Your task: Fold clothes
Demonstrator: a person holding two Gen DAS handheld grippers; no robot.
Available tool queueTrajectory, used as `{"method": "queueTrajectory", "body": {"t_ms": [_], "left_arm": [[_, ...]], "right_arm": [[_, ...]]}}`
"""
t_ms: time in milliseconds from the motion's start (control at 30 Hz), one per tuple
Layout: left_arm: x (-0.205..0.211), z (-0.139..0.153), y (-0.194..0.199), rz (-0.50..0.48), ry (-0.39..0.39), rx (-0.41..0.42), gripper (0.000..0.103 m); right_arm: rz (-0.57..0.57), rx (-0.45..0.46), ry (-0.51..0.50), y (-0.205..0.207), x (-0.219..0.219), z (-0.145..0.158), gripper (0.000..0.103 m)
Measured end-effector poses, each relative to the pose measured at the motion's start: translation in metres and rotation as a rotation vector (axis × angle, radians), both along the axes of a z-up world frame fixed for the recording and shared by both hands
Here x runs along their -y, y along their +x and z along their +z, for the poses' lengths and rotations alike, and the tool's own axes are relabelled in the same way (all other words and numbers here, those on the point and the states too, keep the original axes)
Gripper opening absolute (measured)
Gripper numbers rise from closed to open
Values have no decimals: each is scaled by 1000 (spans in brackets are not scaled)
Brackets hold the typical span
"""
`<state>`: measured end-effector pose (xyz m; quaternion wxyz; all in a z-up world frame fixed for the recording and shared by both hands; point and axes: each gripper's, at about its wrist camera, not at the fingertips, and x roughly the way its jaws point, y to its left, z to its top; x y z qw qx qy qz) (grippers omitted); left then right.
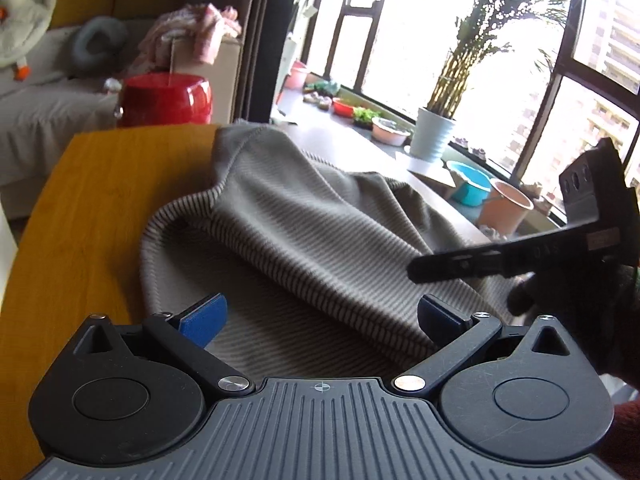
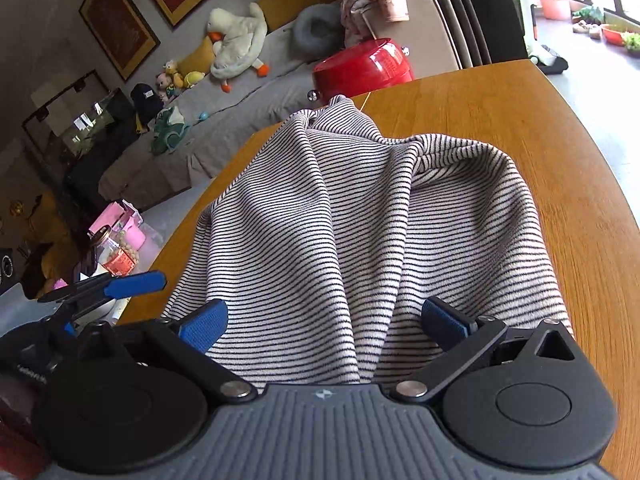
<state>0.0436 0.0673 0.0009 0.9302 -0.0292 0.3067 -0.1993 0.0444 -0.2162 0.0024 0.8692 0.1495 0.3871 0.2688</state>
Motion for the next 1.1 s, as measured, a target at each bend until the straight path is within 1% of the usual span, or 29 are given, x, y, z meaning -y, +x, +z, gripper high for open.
{"method": "queueTrajectory", "body": {"t_ms": [33, 100, 200, 300, 367, 433, 500, 567, 633, 733, 900, 967, 1033, 1067, 1100], "left_arm": [[1, -2, 6, 13, 9, 20, 103], [2, -10, 20, 56, 28, 32, 103], [2, -24, 34, 89, 8, -24, 103], [-1, -33, 34, 70, -16, -57, 103], [-3, -34, 34, 66, -26, -68, 103], [-1, -34, 33, 66, -13, -68, 103], [3, -35, 31, 68, 13, -66, 103], [6, -36, 30, 70, 36, -65, 103], [7, -36, 28, 71, 42, -67, 103], [7, -36, 24, 71, 47, -67, 103], [5, -35, 6, 63, 49, -72, 103], [5, -34, -5, 47, 42, -78, 103], [4, -33, -16, 31, 34, -83, 103], [1, -31, -19, 19, 2, -99, 103], [-2, -29, -21, 6, -37, -119, 103]], "right_arm": [[-3, 6, -9, -2, 0, 0, 103], [0, 24, -49, -8, -5, 1, 103], [8, 53, -114, -19, -11, 0, 103], [-28, 38, -93, -19, -4, 4, 103], [-78, 50, -66, -13, 3, 10, 103], [-125, 95, -75, -3, 6, 17, 103], [-153, 142, -111, 5, 5, 18, 103], [-160, 149, -131, 13, 1, 13, 103], [-139, 131, -136, 18, -4, 2, 103], [-97, 142, -184, 10, -14, -10, 102], [-22, 164, -259, -18, -18, -9, 102], [0, 168, -275, -36, -16, -9, 102], [0, 164, -271, -50, -10, -7, 102], [-3, 162, -268, -57, -7, -6, 102], [-6, 159, -265, -64, -4, -5, 98]]}}
